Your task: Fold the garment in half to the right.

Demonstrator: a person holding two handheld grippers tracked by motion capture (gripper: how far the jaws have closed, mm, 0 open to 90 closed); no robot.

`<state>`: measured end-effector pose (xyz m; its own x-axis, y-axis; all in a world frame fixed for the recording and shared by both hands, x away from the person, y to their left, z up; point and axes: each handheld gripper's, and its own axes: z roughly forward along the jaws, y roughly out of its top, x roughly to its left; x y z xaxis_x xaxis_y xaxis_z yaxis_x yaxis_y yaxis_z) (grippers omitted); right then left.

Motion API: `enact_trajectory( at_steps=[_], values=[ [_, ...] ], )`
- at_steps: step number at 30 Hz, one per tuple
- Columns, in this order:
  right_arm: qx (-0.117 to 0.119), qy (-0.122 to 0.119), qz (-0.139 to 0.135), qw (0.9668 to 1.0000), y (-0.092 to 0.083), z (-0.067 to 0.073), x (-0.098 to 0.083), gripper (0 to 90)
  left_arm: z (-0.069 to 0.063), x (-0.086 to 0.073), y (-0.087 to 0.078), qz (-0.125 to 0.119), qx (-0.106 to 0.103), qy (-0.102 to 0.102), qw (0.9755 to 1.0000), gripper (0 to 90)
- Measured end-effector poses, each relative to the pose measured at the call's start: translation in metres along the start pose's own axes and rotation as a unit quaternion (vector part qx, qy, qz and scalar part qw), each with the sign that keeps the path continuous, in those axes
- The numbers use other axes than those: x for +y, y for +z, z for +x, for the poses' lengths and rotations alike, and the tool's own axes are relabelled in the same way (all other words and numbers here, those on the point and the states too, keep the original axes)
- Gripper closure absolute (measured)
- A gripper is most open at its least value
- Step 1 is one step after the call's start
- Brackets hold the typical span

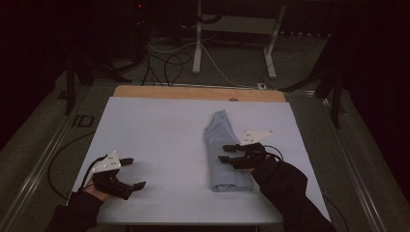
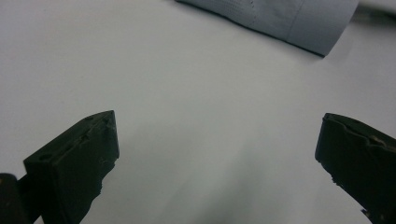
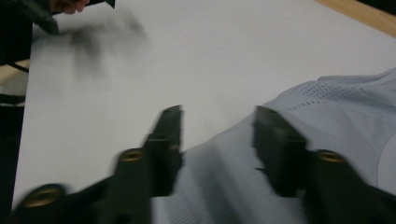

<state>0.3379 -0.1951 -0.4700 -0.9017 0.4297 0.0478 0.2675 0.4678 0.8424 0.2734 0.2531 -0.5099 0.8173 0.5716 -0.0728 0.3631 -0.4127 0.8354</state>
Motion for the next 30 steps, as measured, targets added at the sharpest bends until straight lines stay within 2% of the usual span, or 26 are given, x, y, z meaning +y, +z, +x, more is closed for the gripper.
enact_trajectory(
  at_steps=[4, 5, 13, 16, 22, 24, 27, 30],
  values=[
    [-0.015, -0.035, 0.004, 0.9993, -0.005, 0.010, -0.004, 82.7, 0.000, -0.001, 0.001, 0.003, -0.002, 0.000, 1.0000, 0.7],
    [-0.019, -0.038, 0.005, 0.9991, -0.007, 0.011, -0.004, 89.5, 0.000, -0.001, 0.002, 0.006, -0.003, 0.000, 1.0000, 0.7],
    [0.005, -0.040, 0.029, 0.9988, -0.004, 0.019, -0.018, 90.0, 0.000, -0.003, 0.005, 0.007, -0.009, -0.002, 0.9999, 0.7],
    [0.007, -0.039, 0.041, 0.9983, 0.002, 0.019, -0.023, 90.0, 0.000, -0.003, 0.006, 0.007, -0.009, -0.003, 0.9999, 0.7],
    [0.028, -0.034, 0.064, 0.9970, 0.014, 0.019, -0.035, 90.0, 0.001, -0.003, 0.006, 0.005, -0.008, -0.005, 0.9999, 0.7],
    [0.032, -0.036, 0.075, 0.9961, 0.018, 0.018, -0.039, 90.0, 0.000, -0.003, 0.006, 0.006, -0.010, -0.002, 0.9999, 0.7],
    [0.049, -0.026, 0.100, 0.9935, 0.026, 0.017, -0.046, 90.0, 0.000, -0.003, 0.006, 0.006, -0.010, -0.002, 0.9999, 0.6],
    [0.059, -0.036, 0.107, 0.9918, 0.027, 0.018, -0.049, 90.0, 0.000, -0.003, 0.006, 0.005, -0.010, -0.002, 0.9999, 0.7]
  ],
)
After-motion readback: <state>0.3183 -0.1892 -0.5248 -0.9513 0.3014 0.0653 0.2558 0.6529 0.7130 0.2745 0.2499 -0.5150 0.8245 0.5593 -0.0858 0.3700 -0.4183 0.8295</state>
